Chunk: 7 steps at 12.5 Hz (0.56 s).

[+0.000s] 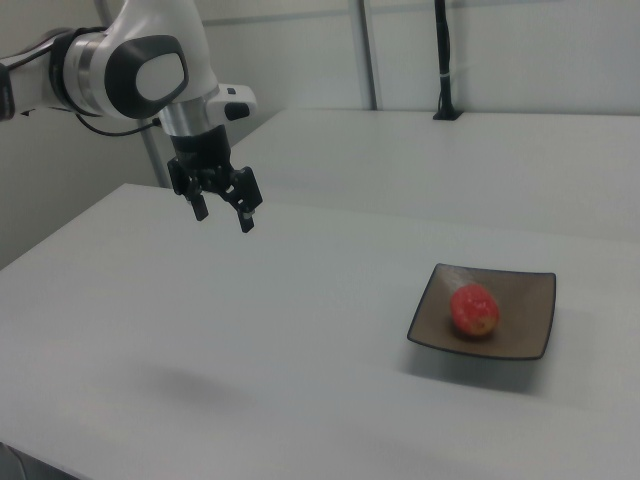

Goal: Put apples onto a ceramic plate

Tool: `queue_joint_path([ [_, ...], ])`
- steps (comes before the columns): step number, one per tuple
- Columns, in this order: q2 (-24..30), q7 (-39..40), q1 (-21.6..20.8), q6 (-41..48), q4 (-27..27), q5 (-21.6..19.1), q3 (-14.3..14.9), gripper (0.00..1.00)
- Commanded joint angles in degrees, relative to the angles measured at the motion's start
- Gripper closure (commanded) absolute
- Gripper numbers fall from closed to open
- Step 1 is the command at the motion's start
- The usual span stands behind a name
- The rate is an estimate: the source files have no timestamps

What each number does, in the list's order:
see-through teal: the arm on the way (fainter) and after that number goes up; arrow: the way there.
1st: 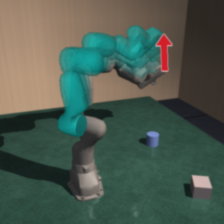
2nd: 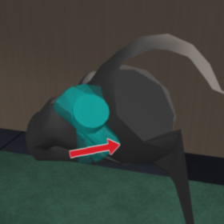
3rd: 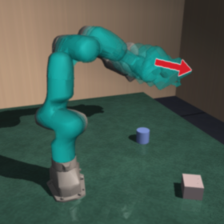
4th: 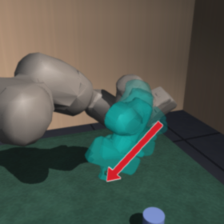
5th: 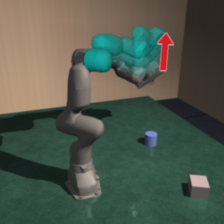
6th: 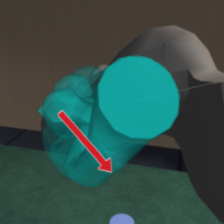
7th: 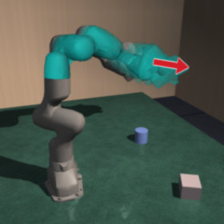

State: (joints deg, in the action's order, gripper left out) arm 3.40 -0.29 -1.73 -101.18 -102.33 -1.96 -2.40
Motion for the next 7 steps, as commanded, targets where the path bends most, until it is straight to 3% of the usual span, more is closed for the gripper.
queue_joint_path([
  [1,1.96,1.69,-0.29,-1.65,-2.44,-0.59,0.55,0.0],
  [7,1.7,1.69,-0.29,-1.3,-2.44,-0.24,0.47,0.0],
])
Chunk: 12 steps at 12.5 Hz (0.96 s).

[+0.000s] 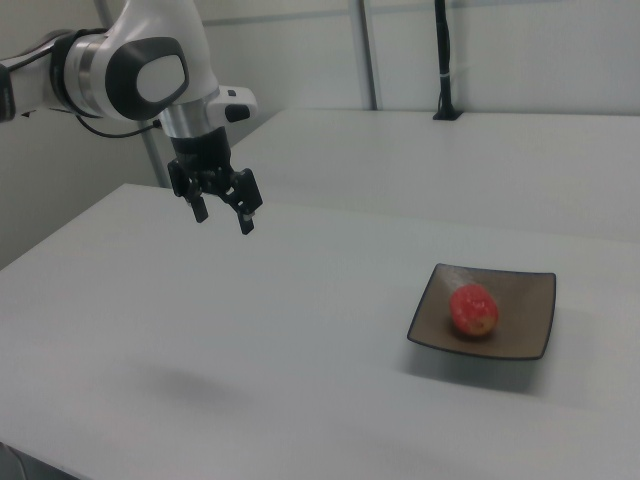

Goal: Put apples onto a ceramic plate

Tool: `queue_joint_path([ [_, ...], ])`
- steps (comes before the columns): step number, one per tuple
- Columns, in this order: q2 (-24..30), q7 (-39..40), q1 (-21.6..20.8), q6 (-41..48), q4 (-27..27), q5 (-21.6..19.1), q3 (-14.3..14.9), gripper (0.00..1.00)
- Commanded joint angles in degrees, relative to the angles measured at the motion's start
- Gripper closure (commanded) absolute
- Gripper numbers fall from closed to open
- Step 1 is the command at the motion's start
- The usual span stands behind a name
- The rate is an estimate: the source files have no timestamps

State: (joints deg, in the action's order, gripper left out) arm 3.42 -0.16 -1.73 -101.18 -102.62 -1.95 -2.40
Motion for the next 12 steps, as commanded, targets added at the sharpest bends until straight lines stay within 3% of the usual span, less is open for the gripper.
queue_joint_path([
  [1,1.68,1.47,-0.29,-1.3,-2.06,-0.16,0.55,0.0],
  [12,1.77,2.62,0.24,-1.04,-1.88,1.51,0.55,0.0],
])
